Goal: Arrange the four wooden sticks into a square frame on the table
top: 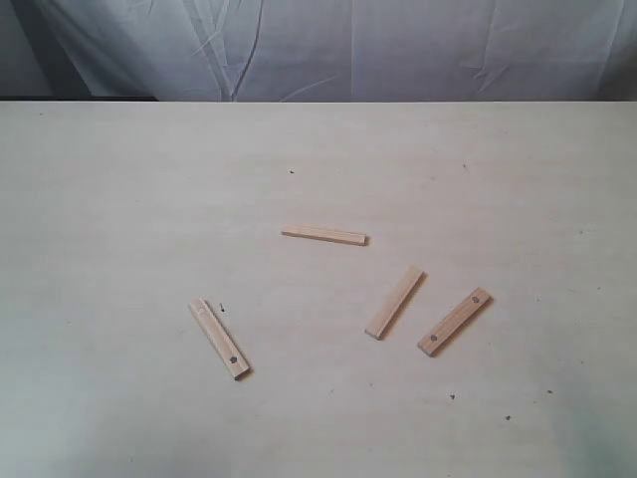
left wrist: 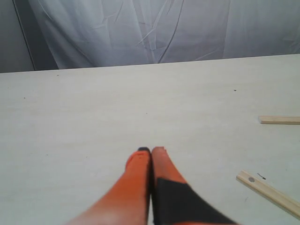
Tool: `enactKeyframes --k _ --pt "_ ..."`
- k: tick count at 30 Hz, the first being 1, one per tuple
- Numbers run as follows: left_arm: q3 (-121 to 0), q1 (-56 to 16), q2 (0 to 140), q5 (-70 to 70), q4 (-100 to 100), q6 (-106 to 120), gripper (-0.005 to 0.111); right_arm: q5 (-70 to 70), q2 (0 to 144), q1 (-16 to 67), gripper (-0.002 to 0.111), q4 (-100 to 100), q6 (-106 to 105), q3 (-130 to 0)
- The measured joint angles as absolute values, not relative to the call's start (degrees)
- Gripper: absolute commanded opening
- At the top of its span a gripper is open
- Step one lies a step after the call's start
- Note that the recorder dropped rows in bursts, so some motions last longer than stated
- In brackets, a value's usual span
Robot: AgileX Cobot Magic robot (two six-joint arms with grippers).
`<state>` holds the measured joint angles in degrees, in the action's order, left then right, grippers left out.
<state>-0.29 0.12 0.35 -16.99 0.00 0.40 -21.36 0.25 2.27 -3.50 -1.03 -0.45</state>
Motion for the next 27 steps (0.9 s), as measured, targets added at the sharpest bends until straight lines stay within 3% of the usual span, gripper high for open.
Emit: enactKeyframes --k 10,19,27 --pt "-0.3 0.1 0.3 -17.0 0.0 0.4 0.0 -19.8 0.2 2.3 0.0 -2.2 -1.0 -0.4" --pt "-0.3 0.1 0.3 -17.0 0.0 0.4 0.0 2.2 0.2 2.3 0.0 -2.0 -1.0 -0.1" --pt "-0.3 0.1 0.3 -17.0 0.0 0.4 0.0 11.8 0.2 2.3 0.0 -2.4 -1.1 -0.1"
